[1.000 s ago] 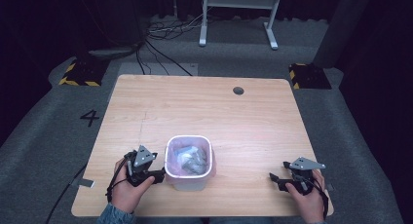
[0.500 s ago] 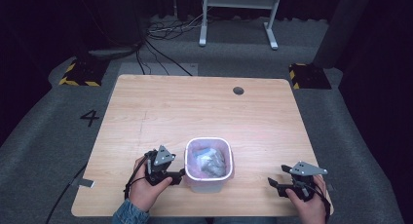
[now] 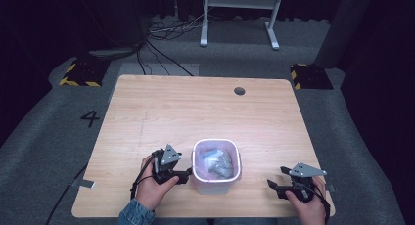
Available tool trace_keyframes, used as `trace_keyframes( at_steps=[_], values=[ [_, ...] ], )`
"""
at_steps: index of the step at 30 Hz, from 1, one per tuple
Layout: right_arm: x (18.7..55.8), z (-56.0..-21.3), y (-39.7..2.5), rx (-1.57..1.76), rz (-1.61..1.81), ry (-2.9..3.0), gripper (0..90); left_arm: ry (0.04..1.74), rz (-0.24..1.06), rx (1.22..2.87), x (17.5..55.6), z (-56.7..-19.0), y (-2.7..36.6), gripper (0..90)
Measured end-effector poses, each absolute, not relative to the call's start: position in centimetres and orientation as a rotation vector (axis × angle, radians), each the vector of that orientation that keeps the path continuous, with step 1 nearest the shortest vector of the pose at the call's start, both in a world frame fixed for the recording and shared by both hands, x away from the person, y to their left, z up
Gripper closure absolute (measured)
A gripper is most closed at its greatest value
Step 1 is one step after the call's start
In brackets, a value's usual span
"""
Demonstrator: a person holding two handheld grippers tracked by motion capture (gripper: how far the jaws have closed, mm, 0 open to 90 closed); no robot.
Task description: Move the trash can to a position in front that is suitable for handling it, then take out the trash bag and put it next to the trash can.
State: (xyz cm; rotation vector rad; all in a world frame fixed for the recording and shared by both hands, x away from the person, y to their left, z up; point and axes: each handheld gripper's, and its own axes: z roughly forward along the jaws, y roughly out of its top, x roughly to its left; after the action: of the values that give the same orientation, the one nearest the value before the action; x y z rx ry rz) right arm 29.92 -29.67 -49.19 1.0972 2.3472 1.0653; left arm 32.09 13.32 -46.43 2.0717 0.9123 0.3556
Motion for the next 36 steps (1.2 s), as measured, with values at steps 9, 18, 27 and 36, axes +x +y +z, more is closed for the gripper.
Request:
trace_keyframes(
  at_steps=[9, 18, 27, 36],
  values=[
    [29.5, -48.0, -29.0, 1.042, 1.112, 2.351, 24.5, 0.93, 0.392, 2.063, 30.3, -45.5, 15.1, 26.1],
    [28.9, -46.5, -26.7, 0.931, 1.194, 2.39, 23.3, 0.872, 0.382, 2.064, 26.8, -45.8, 16.1, 23.7],
    [28.7, -46.3, -23.5, 0.801, 1.314, 2.439, 37.5, 0.807, 0.355, 2.097, 25.8, -46.2, 14.2, 23.5],
    [29.3, -46.3, -21.5, 0.699, 1.369, 2.489, 40.4, 0.697, 0.337, 2.096, 25.8, -46.7, 12.6, 25.4]
  ],
)
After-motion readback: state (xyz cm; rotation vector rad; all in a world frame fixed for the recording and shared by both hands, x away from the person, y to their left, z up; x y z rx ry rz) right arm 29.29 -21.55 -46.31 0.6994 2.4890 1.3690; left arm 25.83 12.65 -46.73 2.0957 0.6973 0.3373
